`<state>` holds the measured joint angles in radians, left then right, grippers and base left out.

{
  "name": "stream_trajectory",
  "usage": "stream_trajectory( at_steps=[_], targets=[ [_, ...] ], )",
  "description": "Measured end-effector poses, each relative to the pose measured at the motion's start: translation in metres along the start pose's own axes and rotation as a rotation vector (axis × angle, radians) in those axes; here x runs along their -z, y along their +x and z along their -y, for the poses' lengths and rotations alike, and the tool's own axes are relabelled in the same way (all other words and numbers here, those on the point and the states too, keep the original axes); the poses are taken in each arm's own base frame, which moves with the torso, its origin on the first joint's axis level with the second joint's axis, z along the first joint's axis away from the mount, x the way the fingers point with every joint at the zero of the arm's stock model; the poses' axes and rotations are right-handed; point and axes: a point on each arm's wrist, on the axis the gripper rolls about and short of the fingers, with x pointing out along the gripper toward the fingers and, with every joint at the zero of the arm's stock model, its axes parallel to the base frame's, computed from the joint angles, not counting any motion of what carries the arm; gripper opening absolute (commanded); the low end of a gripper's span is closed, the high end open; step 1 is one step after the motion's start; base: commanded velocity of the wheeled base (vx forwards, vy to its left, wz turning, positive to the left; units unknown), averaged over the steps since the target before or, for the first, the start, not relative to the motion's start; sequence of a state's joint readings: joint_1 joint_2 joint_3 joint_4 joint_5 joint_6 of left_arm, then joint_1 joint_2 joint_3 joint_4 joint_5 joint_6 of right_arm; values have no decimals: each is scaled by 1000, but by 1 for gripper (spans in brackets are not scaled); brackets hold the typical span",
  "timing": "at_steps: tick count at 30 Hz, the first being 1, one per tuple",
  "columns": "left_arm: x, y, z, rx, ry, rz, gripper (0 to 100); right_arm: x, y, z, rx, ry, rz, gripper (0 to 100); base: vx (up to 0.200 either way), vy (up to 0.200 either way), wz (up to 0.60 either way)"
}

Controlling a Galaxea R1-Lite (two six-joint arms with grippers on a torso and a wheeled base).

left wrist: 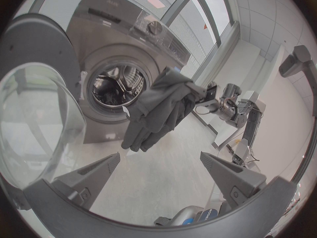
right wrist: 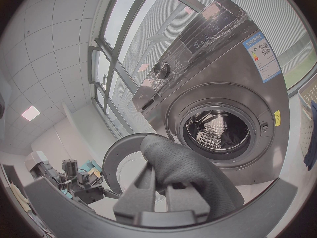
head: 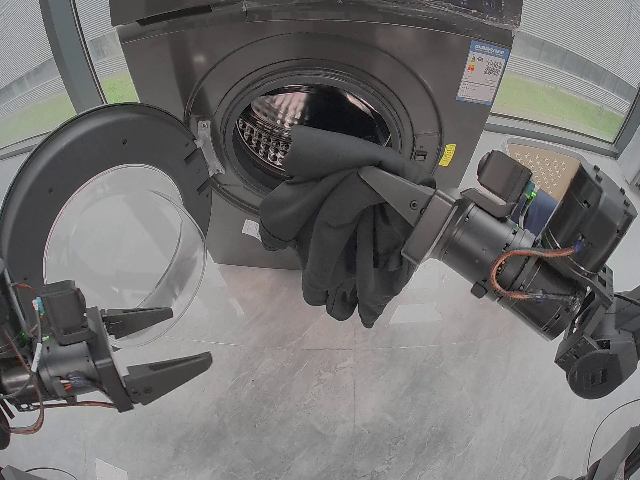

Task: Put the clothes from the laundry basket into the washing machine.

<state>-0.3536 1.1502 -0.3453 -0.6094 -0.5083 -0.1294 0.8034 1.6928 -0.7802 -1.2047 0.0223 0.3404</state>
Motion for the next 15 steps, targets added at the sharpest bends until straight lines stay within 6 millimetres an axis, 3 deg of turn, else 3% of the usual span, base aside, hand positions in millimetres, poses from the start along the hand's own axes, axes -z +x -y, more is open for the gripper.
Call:
stream_trajectory(
  at_steps=[15],
  targets=[
    [5,83,-24,88,-25,-43,100,2,3,-10,-33,26,0,0,0,0,0]
  ],
)
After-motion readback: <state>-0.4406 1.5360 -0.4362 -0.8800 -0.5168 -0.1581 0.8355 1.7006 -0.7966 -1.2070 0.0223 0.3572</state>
